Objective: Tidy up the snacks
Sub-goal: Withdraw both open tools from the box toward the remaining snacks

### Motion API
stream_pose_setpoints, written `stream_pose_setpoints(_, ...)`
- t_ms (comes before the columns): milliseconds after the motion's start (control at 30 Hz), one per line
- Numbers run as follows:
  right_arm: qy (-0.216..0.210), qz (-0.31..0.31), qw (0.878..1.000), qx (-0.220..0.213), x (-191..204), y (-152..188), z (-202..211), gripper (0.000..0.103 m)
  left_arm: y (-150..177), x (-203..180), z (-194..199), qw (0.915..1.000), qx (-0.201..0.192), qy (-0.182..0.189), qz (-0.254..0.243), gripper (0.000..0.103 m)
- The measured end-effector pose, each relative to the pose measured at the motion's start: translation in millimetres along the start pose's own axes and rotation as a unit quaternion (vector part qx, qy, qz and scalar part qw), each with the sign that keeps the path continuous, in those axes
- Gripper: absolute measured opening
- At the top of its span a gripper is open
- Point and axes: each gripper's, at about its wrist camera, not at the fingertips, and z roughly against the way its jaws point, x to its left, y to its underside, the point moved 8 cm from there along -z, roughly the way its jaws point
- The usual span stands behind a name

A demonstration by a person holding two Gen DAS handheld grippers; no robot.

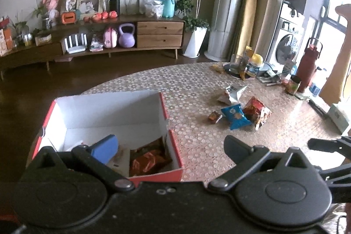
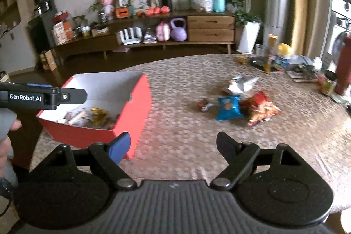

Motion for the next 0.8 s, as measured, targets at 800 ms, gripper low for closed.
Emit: stream_pose_setpoints(800,0.075,-0.053,0.996,0.006,-157.0,-5.5,-55.8,0.086,-9.8,-91.2,-117.1,0.9979,0.054,0.020,-0.029,0.103)
